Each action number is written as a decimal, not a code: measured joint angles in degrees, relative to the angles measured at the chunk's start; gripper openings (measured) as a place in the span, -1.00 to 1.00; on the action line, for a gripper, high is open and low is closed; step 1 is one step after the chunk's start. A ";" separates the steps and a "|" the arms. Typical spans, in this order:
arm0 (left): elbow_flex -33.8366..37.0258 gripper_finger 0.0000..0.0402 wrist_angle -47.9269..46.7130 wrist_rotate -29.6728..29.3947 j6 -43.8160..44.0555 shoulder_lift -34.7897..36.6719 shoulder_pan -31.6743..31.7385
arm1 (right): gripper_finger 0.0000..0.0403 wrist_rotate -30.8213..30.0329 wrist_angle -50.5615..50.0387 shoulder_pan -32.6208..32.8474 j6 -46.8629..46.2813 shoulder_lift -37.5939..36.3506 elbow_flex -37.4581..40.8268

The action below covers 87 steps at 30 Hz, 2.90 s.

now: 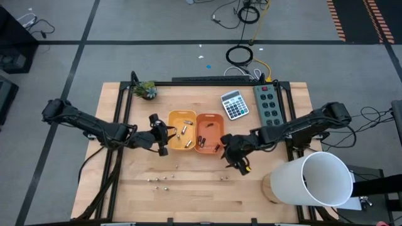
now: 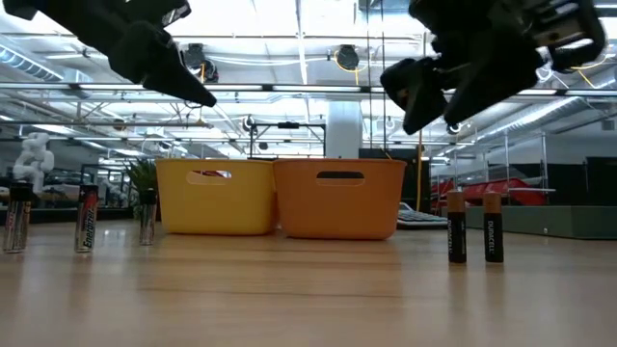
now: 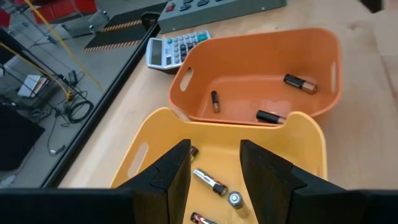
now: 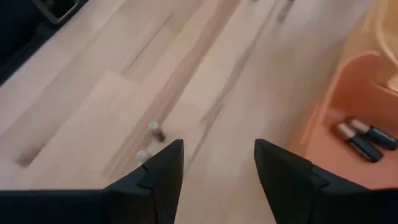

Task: Sort batteries
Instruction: Put the black battery into the orange bin

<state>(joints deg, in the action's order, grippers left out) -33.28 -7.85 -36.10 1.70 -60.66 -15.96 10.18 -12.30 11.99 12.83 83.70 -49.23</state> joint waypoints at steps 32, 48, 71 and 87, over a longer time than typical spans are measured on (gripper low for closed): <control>-7.11 -0.27 16.52 25.13 0.81 -17.13 -2.86 | -0.68 -11.21 8.62 -6.40 0.58 -8.70 -0.02; -23.27 -0.27 26.54 28.15 4.69 -44.33 -7.03 | -0.68 -20.49 13.93 -7.18 -3.56 -15.03 0.00; -33.38 -0.27 33.41 19.13 15.40 -60.91 -7.81 | -0.68 -34.19 15.31 -2.08 -4.06 -17.97 5.05; -38.19 -0.27 34.28 15.71 16.00 -67.23 -7.60 | -0.68 -34.15 13.86 -2.10 -3.21 -19.65 5.04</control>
<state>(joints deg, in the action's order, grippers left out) -71.47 26.42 -20.39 17.70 -127.90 -23.55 -23.96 1.56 9.89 9.62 64.05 -44.19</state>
